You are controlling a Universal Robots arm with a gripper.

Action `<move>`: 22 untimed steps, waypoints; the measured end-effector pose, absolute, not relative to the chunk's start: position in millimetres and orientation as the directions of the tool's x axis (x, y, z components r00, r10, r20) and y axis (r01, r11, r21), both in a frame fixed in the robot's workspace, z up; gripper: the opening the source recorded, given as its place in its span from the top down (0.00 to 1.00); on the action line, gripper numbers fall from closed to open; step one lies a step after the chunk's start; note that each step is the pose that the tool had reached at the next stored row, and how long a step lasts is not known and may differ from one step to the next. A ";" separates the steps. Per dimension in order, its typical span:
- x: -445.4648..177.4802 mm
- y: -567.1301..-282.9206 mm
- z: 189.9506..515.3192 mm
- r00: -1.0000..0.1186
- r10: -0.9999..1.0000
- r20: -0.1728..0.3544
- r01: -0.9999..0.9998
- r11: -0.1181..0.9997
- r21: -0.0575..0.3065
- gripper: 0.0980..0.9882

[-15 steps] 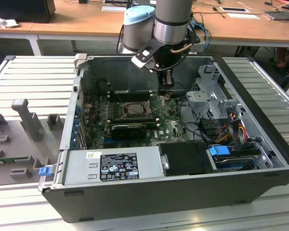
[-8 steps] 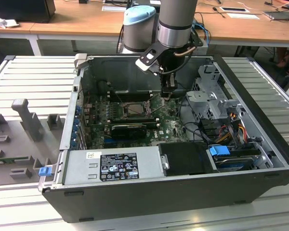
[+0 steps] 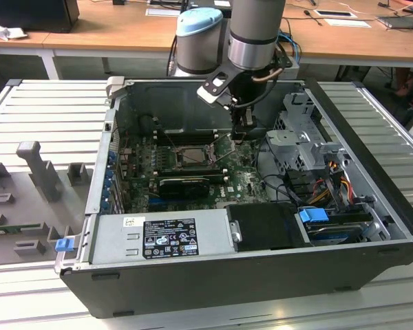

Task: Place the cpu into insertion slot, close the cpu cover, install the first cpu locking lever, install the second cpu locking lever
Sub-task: 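Close the cpu cover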

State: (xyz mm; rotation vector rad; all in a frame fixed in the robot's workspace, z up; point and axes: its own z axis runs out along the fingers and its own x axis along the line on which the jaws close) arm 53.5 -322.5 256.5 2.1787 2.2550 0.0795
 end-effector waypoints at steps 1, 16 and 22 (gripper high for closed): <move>54.7 -322.4 256.4 -0.035 0.999 0.031 0.999 0.034 0.040 0.99; 68.1 -321.5 245.3 -0.035 0.999 0.031 0.999 0.034 0.037 0.99; 67.9 -321.3 245.8 -0.033 0.999 0.034 0.999 0.034 -0.040 0.99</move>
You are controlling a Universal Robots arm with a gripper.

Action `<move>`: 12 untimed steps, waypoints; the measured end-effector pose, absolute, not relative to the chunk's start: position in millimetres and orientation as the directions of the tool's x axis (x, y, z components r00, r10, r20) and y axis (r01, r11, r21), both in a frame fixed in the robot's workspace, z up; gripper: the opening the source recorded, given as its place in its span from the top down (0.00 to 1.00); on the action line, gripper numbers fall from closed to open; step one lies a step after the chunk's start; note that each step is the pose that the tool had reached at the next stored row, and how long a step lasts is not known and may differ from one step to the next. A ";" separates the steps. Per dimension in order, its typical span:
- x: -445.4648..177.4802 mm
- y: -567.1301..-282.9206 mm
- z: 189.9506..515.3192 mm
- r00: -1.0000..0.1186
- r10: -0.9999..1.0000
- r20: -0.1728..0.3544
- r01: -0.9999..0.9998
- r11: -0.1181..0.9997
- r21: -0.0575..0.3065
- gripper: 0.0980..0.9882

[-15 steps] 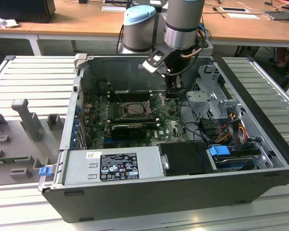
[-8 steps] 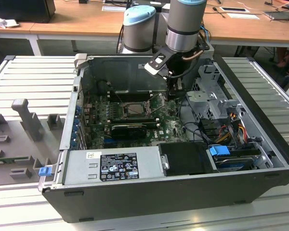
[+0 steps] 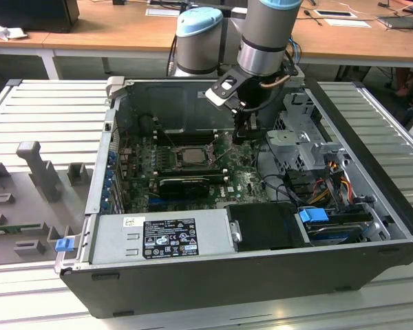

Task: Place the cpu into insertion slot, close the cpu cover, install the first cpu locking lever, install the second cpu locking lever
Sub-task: 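Close the cpu cover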

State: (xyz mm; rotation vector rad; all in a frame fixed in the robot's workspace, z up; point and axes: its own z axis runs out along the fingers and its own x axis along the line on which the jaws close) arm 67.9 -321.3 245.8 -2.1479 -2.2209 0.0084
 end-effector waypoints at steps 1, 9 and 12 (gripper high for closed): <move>66.5 -321.3 245.8 -0.033 0.999 0.033 0.999 0.034 -0.041 0.99; 51.9 -321.3 245.7 -0.033 0.999 0.034 0.999 0.034 -0.041 0.99; 47.3 -321.4 245.7 -0.033 0.999 0.033 0.999 0.034 -0.041 0.99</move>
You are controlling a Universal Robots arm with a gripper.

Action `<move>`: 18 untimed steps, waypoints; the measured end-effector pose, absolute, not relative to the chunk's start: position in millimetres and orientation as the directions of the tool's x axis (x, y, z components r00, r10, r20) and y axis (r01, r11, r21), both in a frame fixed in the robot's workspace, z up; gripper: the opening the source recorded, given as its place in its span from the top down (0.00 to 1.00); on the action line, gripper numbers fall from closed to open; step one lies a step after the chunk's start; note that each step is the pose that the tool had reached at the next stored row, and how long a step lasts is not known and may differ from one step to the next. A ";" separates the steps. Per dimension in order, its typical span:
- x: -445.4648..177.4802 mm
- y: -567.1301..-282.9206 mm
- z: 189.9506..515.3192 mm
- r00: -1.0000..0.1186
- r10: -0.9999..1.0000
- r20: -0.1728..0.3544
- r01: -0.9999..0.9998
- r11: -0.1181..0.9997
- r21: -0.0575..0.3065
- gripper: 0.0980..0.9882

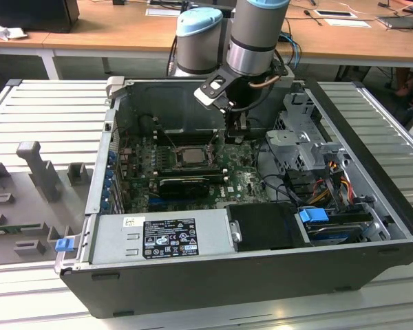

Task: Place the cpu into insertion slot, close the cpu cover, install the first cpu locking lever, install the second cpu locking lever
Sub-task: 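Close the cpu cover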

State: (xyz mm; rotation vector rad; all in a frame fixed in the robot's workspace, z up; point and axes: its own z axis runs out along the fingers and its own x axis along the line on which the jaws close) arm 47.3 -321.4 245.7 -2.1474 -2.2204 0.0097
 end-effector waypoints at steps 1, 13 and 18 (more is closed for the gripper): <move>46.3 -321.4 245.7 -0.033 0.999 0.033 0.999 0.034 -0.041 0.99; 27.7 -321.3 245.6 -0.033 0.999 0.033 0.999 0.034 -0.040 0.99; 8.7 -321.4 241.2 -0.033 0.999 0.033 0.999 0.034 -0.029 0.99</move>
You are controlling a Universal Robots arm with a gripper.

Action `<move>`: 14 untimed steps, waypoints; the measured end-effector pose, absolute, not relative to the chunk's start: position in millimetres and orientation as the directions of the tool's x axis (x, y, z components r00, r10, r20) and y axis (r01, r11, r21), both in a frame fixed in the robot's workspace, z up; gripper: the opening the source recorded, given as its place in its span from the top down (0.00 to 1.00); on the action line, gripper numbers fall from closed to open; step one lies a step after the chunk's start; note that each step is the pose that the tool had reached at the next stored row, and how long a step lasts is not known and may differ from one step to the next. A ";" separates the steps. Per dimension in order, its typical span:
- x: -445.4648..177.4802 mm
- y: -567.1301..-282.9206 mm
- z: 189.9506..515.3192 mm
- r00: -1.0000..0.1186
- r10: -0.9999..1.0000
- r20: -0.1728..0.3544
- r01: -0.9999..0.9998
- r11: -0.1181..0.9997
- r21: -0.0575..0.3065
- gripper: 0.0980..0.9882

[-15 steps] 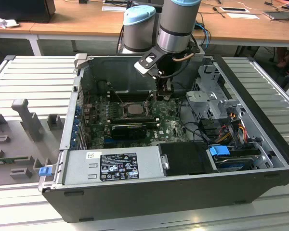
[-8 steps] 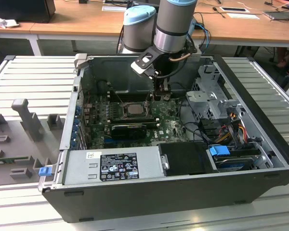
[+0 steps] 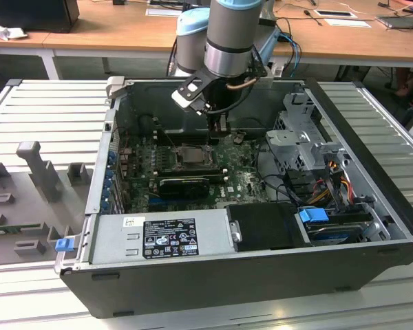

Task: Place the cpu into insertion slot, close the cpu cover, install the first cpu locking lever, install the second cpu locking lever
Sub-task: 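Close the cpu cover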

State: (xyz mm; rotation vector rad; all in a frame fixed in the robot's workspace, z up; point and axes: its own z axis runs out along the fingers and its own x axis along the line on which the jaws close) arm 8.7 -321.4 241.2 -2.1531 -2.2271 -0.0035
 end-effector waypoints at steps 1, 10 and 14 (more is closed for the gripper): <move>6.2 -321.4 240.0 -0.033 0.999 0.033 0.999 0.034 -0.027 0.99; -15.1 -321.4 227.9 -0.050 0.998 0.033 0.998 0.051 -0.022 0.99; -24.1 -321.3 227.6 -0.051 0.998 0.033 0.999 0.052 -0.016 0.99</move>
